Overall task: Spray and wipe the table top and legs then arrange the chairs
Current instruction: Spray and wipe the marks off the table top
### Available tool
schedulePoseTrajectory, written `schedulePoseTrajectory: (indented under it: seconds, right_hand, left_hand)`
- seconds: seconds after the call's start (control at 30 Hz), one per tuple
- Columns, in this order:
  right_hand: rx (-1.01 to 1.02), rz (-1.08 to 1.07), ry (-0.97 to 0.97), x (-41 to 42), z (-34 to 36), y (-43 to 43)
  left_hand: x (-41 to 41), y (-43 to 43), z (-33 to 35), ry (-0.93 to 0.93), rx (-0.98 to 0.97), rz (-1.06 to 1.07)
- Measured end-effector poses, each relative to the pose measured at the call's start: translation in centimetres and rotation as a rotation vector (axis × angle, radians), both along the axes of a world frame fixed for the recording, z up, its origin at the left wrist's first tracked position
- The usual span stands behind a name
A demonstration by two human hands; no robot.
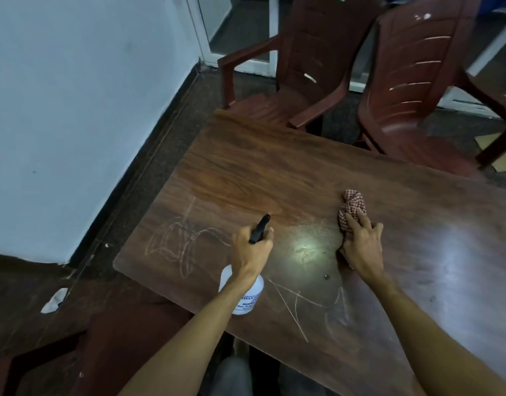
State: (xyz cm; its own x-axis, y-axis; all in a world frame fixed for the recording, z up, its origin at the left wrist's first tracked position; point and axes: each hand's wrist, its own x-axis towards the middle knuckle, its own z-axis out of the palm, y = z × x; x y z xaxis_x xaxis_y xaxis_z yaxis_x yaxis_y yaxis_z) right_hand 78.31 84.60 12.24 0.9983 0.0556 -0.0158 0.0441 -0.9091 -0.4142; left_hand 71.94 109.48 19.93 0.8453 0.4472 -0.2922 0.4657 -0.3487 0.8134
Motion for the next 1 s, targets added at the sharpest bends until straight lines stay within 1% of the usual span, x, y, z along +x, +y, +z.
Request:
schedulePoseTrajectory:
  seconds: [0.07,0.13,0.2,0.3,0.33,0.43,0.47,0.57,0.6,0.63,0.7,0.73,0.77,0.8,0.9,0.93,0.97,1.0]
  right_hand:
    - [0.028,-0.071,-0.001,-0.2,0.2,0.0]
    - [0.025,-0.076,0.011,-1.0,0.3,1.2]
    - [-0.001,0.043,0.038,-2.1,-0.1,3.3]
    - [-0.03,0.315,0.028,-3.1,-0.4,6.6]
    - [-0.022,0.322,0.036,-2.8,-0.1,7.4]
    - [-0.014,0.106,0.087,-0.9,0.1,11.0]
    - [-0.027,0.119,0.103,-1.1,0.0,13.0]
    - [-0.077,0.376,0.08,-3.2,-1.0,17.6]
    - [-0.071,0.409,0.07,-3.3,-1.0,18.8]
    - [-0.056,0.38,0.073,-2.7,-0.7,19.6]
    - [-0.047,0.248,0.092,-1.1,-0.2,21.5]
    - [-0.051,0.226,0.1,-0.5,0.2,22.7]
    - [-0.054,0.265,0.109,-0.5,0.2,24.4]
    - [-0.048,0.356,0.107,-0.8,0.3,26.0]
    - [-0.086,0.718,0.085,-1.7,-0.4,29.7]
    - [-0.083,0.784,0.06,-0.8,-0.2,30.8]
    - [-0.073,0.776,0.04,0.6,0.0,31.8]
    - [-0.07,0.7,0.037,2.2,0.4,32.8]
  left_hand:
    - [-0.5,-0.6,0.2,-0.02,0.0,0.006]
    - [-1.1,-0.2,0.3,-0.041,-0.005,0.024]
    - [-1.7,1.0,0.4,-0.052,0.0,0.034]
    - [-2.6,3.9,0.6,-0.084,0.02,0.059]
    - [-2.8,5.0,0.6,-0.095,0.021,0.07]
    - [-3.6,9.1,0.0,-0.09,0.019,0.107]
    - [-3.9,10.5,-0.3,-0.087,0.01,0.116]
    - [-4.4,13.9,-0.7,-0.068,-0.013,0.158]
    - [-4.7,15.0,-0.7,-0.06,-0.01,0.187]
    - [-4.9,15.7,-0.6,-0.059,-0.002,0.21]
    - [-5.4,17.3,-0.4,-0.068,0.019,0.248]
    - [-5.7,17.9,-0.3,-0.067,0.029,0.269]
    - [-6.1,18.6,-0.5,-0.064,0.03,0.297]
    - [-6.4,18.9,-0.5,-0.065,0.024,0.316]
    - [-7.3,20.3,-0.9,-0.106,0.001,0.34]
    - [-7.6,20.9,-1.0,-0.112,-0.002,0.351]
    - [-7.7,21.4,-1.2,-0.117,-0.006,0.361]
    - [-7.8,21.8,-1.2,-0.124,-0.012,0.369]
